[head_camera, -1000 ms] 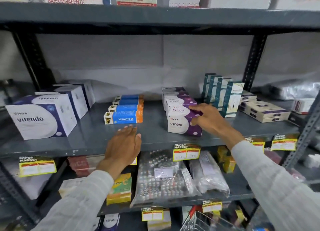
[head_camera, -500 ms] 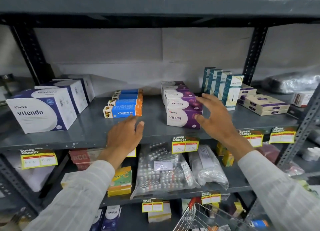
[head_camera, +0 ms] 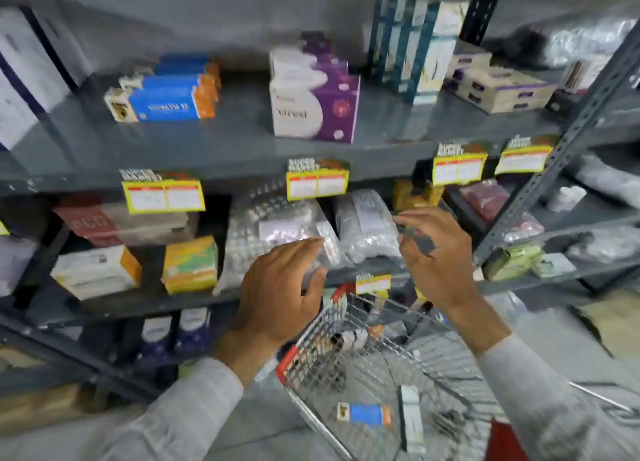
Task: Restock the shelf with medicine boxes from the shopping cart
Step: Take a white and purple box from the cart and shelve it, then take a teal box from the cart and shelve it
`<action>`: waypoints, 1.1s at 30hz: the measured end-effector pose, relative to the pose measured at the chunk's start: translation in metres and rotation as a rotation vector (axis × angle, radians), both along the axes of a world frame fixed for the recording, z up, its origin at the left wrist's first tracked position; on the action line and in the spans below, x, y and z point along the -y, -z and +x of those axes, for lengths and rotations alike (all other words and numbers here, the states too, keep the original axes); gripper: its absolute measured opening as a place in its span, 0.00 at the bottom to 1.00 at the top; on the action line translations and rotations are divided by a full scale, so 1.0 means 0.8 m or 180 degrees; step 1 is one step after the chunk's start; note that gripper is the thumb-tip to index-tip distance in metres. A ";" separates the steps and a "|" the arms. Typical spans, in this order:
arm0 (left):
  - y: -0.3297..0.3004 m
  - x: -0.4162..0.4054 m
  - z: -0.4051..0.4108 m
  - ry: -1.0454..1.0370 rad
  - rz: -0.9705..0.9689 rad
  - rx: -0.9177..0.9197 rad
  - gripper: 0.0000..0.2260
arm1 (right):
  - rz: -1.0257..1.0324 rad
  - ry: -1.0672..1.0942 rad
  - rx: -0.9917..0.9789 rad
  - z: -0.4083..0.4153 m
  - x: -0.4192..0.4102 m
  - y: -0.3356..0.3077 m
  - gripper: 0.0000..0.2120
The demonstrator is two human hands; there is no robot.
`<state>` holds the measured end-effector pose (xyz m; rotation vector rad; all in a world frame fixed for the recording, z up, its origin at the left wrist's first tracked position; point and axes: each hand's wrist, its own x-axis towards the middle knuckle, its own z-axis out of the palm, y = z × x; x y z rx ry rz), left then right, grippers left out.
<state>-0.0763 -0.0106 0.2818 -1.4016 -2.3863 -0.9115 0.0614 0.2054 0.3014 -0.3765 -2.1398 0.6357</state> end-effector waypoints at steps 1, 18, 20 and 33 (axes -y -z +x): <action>0.023 -0.004 0.008 0.0015 -0.0198 0.0117 0.20 | -0.0117 0.0054 0.0178 0.009 -0.004 0.018 0.14; 0.343 -0.019 0.128 -0.0141 -0.2159 0.1621 0.19 | -0.1995 -0.0132 0.3636 0.152 0.010 0.411 0.19; 0.355 -0.028 0.128 -0.0235 -0.2209 0.1490 0.20 | -0.1820 -0.0297 0.3920 0.160 0.013 0.448 0.20; 0.375 -0.031 0.126 -0.0580 -0.2402 0.1363 0.23 | -0.0928 -0.0590 0.3819 0.159 0.023 0.628 0.26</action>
